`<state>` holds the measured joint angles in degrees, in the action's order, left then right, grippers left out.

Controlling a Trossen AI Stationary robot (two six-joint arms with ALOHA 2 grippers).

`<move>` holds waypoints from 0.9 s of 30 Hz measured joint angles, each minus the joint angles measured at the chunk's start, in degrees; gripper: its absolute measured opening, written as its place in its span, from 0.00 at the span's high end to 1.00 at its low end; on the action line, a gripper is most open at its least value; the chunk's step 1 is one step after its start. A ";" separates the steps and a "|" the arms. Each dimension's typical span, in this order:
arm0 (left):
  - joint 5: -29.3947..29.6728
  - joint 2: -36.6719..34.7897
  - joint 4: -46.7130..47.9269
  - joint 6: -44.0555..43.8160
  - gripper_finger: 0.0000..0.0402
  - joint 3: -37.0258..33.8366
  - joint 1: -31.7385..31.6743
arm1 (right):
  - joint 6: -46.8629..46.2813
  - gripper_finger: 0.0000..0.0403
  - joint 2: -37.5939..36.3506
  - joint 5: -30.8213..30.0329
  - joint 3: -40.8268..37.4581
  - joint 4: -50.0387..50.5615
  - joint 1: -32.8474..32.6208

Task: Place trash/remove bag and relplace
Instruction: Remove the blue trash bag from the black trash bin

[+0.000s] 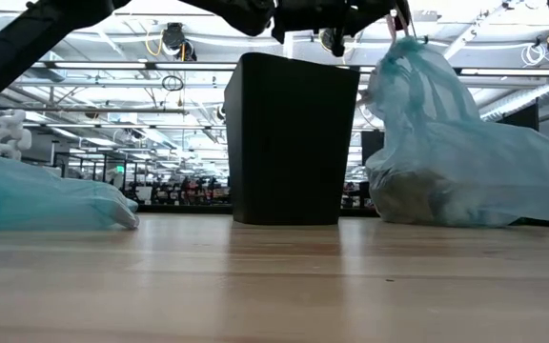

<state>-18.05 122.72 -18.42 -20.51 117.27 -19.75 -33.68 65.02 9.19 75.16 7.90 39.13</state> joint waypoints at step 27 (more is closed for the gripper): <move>3.02 -0.31 1.02 2.89 0.81 0.05 0.78 | -1.74 0.56 3.67 9.56 0.00 -4.34 -3.78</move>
<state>-15.03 122.41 -17.40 -17.62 117.32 -18.97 -35.42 68.69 18.75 75.16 3.55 35.35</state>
